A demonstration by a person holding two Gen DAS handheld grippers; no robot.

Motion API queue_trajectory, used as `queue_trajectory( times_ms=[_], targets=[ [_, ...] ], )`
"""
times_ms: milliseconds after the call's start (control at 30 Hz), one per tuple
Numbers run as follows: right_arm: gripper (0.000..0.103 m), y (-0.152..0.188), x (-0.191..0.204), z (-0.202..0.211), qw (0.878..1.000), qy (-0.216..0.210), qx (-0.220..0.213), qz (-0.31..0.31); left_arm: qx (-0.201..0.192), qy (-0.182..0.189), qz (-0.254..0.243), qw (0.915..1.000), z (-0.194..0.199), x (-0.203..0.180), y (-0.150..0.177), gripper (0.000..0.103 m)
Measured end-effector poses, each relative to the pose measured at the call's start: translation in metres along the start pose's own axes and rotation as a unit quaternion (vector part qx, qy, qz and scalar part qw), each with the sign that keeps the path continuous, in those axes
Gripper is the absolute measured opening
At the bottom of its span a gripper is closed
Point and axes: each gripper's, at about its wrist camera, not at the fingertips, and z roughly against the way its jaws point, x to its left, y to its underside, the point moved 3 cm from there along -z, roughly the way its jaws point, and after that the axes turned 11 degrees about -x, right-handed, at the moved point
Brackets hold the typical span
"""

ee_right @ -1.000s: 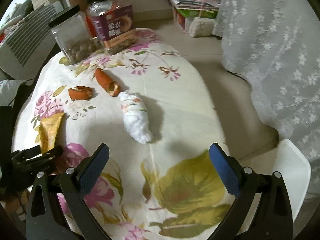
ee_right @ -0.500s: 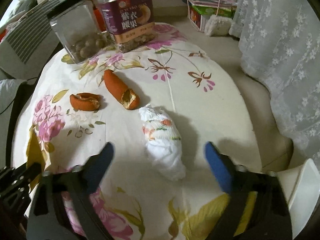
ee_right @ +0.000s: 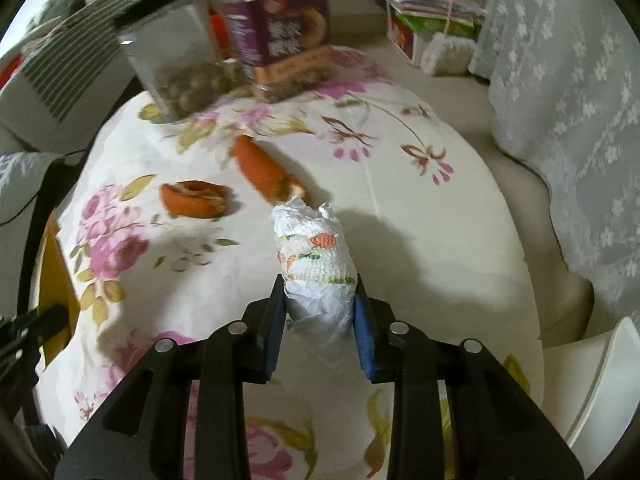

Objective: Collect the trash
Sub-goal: 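Close the right gripper on the white tissue roll while the left grasps the yellow package, then carry the tissue roll and yellow package over the white bin with both grippers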

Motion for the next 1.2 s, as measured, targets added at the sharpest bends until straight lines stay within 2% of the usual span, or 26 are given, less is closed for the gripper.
queue_trajectory(
  times_ms=[200, 433, 600, 833, 1000, 1133, 1200],
  targets=[
    [0.029, 0.004, 0.02, 0.034, 0.999, -0.015, -0.029, 0.023, -0.02, -0.005, -0.002, 0.9998, 0.02, 0.001, 0.003, 0.016],
    [0.029, 0.024, 0.039, 0.083, 0.997, -0.048, -0.052, 0.022, -0.038, -0.006, 0.004, 0.9993, 0.056, 0.01, 0.026, 0.016],
    [0.029, 0.046, 0.049, 0.117, 0.995, -0.058, -0.068, 0.039, -0.03, 0.005, 0.011, 0.9995, 0.079, 0.016, 0.057, 0.016],
    [0.029, 0.095, 0.057, 0.149, 0.995, -0.06, -0.064, 0.051, -0.05, 0.004, -0.012, 0.9987, 0.113, 0.01, 0.1, 0.016],
    [0.029, 0.117, 0.054, 0.168, 0.995, -0.06, -0.07, 0.047, -0.067, 0.014, 0.016, 0.9975, 0.134, 0.023, 0.116, 0.016],
    [0.03, 0.125, 0.051, 0.179, 0.994, -0.061, -0.078, 0.039, -0.094, -0.014, -0.019, 0.9953, 0.14, 0.018, 0.124, 0.016],
    [0.03, 0.127, 0.048, 0.183, 0.994, -0.06, -0.081, 0.038, -0.101, -0.014, -0.032, 0.9943, 0.142, 0.012, 0.127, 0.016]
  ],
)
